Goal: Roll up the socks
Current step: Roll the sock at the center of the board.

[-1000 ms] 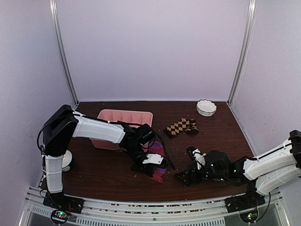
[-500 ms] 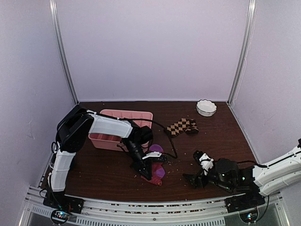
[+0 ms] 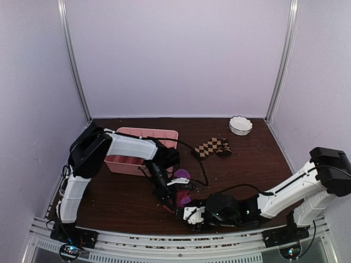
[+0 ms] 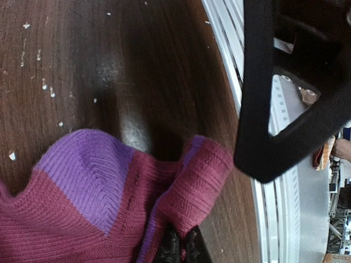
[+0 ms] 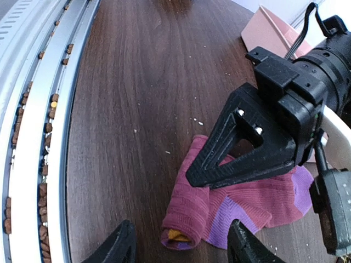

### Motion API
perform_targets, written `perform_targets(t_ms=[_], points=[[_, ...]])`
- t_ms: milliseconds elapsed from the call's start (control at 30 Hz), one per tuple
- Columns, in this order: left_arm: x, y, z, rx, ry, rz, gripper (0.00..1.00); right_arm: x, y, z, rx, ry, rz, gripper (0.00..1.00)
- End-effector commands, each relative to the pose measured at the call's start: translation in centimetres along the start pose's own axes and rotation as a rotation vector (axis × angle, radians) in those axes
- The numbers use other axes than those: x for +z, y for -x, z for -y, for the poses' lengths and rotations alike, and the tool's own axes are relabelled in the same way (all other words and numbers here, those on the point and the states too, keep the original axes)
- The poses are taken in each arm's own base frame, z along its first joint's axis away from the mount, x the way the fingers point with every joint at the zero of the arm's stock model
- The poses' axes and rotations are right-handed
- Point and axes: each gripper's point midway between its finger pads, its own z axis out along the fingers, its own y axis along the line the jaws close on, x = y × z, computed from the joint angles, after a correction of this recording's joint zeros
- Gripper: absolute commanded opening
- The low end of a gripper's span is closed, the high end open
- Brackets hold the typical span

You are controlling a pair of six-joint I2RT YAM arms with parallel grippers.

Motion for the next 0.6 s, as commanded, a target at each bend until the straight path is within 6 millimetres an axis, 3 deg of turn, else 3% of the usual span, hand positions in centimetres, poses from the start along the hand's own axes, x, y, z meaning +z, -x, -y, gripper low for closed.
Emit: perform_targets(t_ms=[0, 333, 467, 567], points=[[2.6, -5.9, -2.3, -0.098, 0.035, -0.211, 0.00, 1.3, -0.1, -1.1, -0.124, 0.049, -0.033, 0.53], [2.7, -5.6, -2.4, -0.087, 0.025, -0.203, 0.00, 3.6, -2.2, -0.3, -0.217, -0.014, -0.149, 0.31], [2.5, -5.4, -2.0, -0.065, 0.013, -0.196, 0.00, 3.9, -3.0, 0.3, -0.188, -0.040, -0.177, 0.19], [2.1, -4.9, -1.0, -0.011, -0.005, -0.172, 0.02, 3.9, -4.0, 0.7, -0.160, -0.063, -0.205, 0.16]])
